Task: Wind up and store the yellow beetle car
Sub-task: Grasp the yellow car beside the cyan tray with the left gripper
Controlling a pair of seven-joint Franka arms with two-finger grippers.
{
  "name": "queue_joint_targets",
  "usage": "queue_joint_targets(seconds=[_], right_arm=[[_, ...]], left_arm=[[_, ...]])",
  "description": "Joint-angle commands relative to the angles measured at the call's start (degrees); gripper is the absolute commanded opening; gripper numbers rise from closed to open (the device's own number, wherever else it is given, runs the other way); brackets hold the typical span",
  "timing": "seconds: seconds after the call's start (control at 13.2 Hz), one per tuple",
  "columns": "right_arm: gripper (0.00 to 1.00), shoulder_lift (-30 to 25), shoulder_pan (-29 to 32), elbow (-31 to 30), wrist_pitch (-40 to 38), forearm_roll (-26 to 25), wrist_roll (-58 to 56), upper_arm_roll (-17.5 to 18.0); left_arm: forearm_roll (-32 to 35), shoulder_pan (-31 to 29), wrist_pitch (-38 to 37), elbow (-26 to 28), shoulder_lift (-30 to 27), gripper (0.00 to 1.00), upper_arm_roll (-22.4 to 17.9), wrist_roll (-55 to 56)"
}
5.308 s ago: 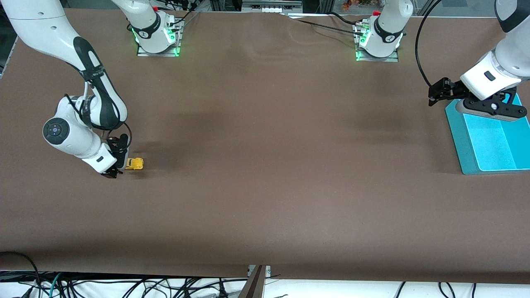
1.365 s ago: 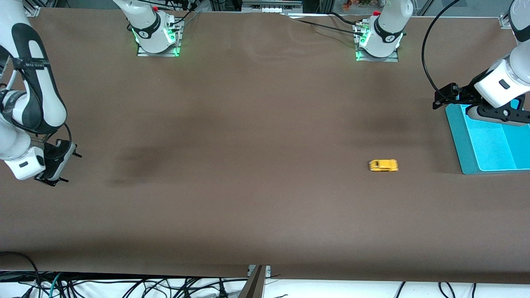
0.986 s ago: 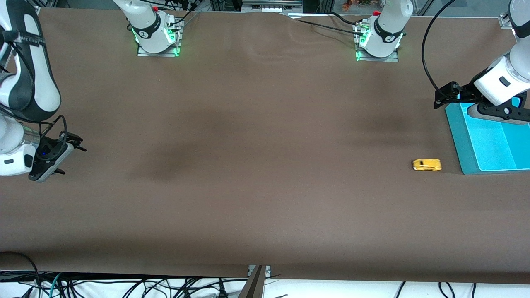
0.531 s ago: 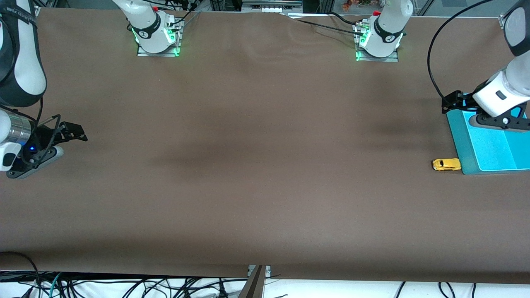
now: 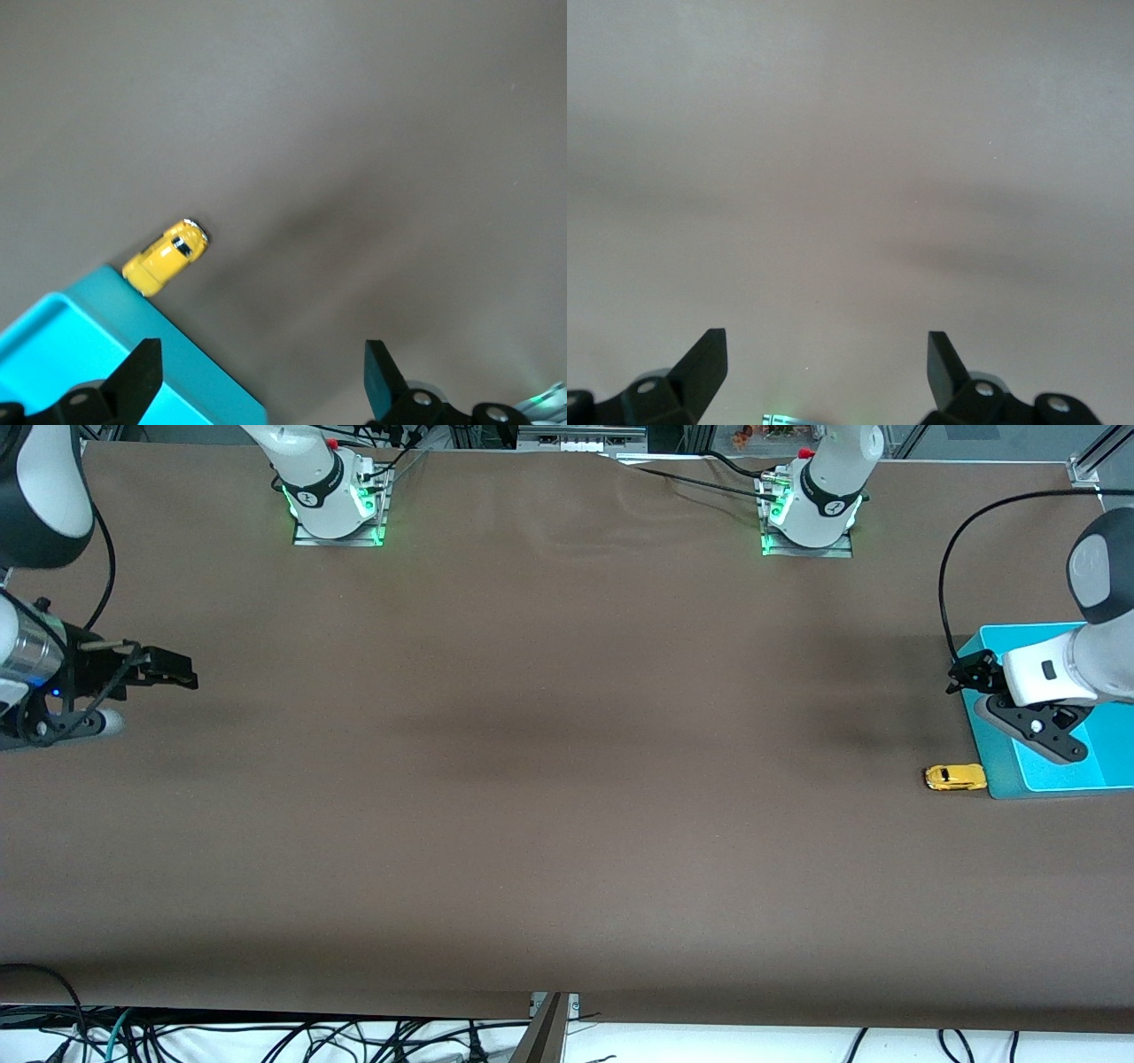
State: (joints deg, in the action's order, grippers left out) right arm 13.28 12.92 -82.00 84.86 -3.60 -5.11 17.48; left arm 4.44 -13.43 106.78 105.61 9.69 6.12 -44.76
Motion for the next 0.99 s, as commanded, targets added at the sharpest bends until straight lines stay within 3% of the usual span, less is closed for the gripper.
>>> queue_joint_targets(seconds=[0.0,0.15,0.53,0.68,0.91], right_arm=[[1.00,-2.12,-2.54,-0.79,-0.83,-0.36,1.42,-1.21],[1.00,-3.43,-4.83,-0.70,-0.49,-0.27,1.68,-4.89],[1.00,-5.72,-5.98,-0.88,0.13,-0.54,1.50,-5.70],[1.00,-6.95,-6.07,-0.88,1.01,-0.01,1.15,-9.11],[1.00,-7.92,-6.42,-2.72,1.01,-0.36,1.32,-9.83]], left_arm=[[1.27,-2.73,5.26,2.04,1.82,1.00,0.74,-12.57],[1.36,-4.14,10.79,5.46,2.87,1.00,0.74,-20.77],[6.81,-6.69,22.67,7.50,11.03,1.00,0.65,-36.77],[7.59,-7.13,26.00,7.50,13.94,1.00,0.65,-39.68],[11.98,-8.45,30.93,7.50,15.62,1.00,0.56,-41.19]])
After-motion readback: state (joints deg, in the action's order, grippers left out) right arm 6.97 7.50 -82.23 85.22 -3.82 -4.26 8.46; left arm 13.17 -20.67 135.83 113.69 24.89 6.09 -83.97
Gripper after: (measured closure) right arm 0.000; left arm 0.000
